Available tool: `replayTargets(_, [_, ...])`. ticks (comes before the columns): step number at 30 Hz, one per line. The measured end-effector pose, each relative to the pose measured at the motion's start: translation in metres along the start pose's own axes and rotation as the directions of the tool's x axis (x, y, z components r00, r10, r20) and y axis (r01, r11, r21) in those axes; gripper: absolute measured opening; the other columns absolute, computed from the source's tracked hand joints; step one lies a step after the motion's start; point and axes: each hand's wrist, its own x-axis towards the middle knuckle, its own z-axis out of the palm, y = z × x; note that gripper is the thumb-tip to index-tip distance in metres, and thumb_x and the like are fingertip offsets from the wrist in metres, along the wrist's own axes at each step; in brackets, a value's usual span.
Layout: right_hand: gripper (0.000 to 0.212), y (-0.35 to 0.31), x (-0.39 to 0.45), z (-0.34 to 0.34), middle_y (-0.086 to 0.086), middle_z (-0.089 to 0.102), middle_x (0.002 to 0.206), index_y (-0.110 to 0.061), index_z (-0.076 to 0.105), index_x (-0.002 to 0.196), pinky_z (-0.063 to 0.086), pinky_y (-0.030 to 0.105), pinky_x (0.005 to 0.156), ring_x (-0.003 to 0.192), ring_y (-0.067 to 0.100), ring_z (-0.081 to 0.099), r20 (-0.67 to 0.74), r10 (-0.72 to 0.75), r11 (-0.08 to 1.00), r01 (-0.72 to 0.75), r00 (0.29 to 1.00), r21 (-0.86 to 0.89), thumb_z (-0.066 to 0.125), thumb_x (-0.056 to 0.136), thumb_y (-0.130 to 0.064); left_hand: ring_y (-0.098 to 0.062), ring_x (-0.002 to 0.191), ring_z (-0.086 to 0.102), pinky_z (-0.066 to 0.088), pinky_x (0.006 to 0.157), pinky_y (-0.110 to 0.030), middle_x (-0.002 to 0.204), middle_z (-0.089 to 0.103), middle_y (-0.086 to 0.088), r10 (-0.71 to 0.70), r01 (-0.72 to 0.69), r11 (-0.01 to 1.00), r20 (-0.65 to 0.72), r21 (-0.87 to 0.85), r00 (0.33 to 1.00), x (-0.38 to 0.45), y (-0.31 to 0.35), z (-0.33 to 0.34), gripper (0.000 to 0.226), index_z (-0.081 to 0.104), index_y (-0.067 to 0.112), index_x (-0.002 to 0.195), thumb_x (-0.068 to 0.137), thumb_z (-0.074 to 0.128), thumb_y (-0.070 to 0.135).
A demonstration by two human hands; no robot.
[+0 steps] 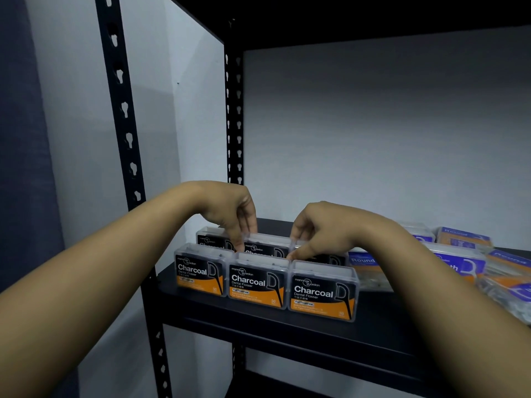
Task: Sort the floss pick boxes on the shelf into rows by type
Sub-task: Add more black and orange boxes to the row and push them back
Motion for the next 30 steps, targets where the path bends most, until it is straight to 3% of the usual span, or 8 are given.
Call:
replayTargets(4, [0.029,0.0,-0.001,-0.002,-0.009,0.078,0.089,-0.026,0.078,0.1,0.062,0.036,0.086,0.086,0.009,0.072,0.024,0.001,1.0,-0.001,1.0,0.012,0.085,0.08,-0.046,-0.013,0.089,0.078,0.058,0.09,-0.029,0.095,0.082,0.002,0.025,-0.025,1.0,0.021,-0.013,0.999,-0.002,0.001,0.0,0.043,0.079,0.014,0.107,0.067,0.094,0.014])
replayTargets(8, [0.033,-0.001,-0.002,-0.002,-0.008,0.078,0.09,-0.026,0.078,0.102,0.059,0.03,0.083,0.086,0.008,0.071,0.03,-0.013,0.999,0.012,0.999,0.034,0.084,0.079,-0.049,-0.013,0.089,0.078,0.058,0.089,-0.027,0.095,0.082,0.002,0.033,-0.032,0.999,0.02,-0.015,0.999,-0.004,0.001,0.0,0.043,0.079,0.013,0.107,0.067,0.094,0.014])
replayTargets(17, [0.031,0.002,-0.004,-0.005,-0.008,0.08,0.089,-0.029,0.079,0.101,0.06,0.038,0.09,0.09,0.013,0.074,0.063,-0.034,0.996,0.028,0.997,0.082,0.083,0.079,-0.051,-0.012,0.088,0.078,0.057,0.085,-0.026,0.094,0.082,0.0,0.059,-0.057,0.997,0.052,-0.044,0.997,-0.007,0.004,0.0,0.043,0.079,0.011,0.108,0.068,0.093,0.012])
replayTargets(22, [0.034,0.004,-0.006,-0.006,-0.012,0.079,0.087,-0.029,0.08,0.099,0.054,0.032,0.091,0.089,0.007,0.072,0.081,-0.027,0.993,0.018,0.996,0.113,0.082,0.078,-0.055,-0.012,0.088,0.077,0.059,0.089,-0.031,0.095,0.082,0.001,0.068,-0.066,0.997,0.044,-0.044,0.997,-0.008,0.005,0.0,0.043,0.079,0.012,0.108,0.068,0.093,0.013])
replayTargets(25, [0.033,0.004,-0.006,-0.007,-0.014,0.079,0.085,-0.03,0.08,0.1,0.052,0.029,0.087,0.084,0.002,0.07,0.086,-0.027,0.993,0.017,0.996,0.116,0.08,0.079,-0.055,-0.01,0.09,0.077,0.056,0.083,-0.023,0.097,0.081,0.001,0.065,-0.063,0.997,0.039,-0.048,0.997,-0.011,0.007,0.0,0.042,0.078,0.014,0.109,0.07,0.092,0.015])
replayTargets(27, [0.033,0.003,-0.008,-0.01,-0.016,0.077,0.081,-0.032,0.08,0.102,0.049,0.025,0.081,0.078,-0.002,0.066,0.067,-0.038,0.994,0.031,0.997,0.107,0.078,0.081,-0.058,-0.008,0.095,0.076,0.051,0.082,-0.017,0.1,0.081,0.004,0.072,-0.072,0.995,0.006,-0.076,0.997,-0.016,0.011,-0.002,0.04,0.077,0.017,0.112,0.074,0.089,0.019])
replayTargets(30, [0.039,-0.001,-0.014,-0.015,-0.013,0.074,0.088,-0.035,0.076,0.108,0.045,0.024,0.075,0.076,-0.001,0.063,0.004,-0.031,0.996,0.03,1.0,0.084,0.071,0.083,-0.064,-0.001,0.097,0.072,0.05,0.089,-0.019,0.103,0.079,0.012,0.106,-0.123,0.988,-0.166,-0.098,0.98,-0.027,0.018,0.0,0.031,0.075,0.024,0.113,0.085,0.08,0.034])
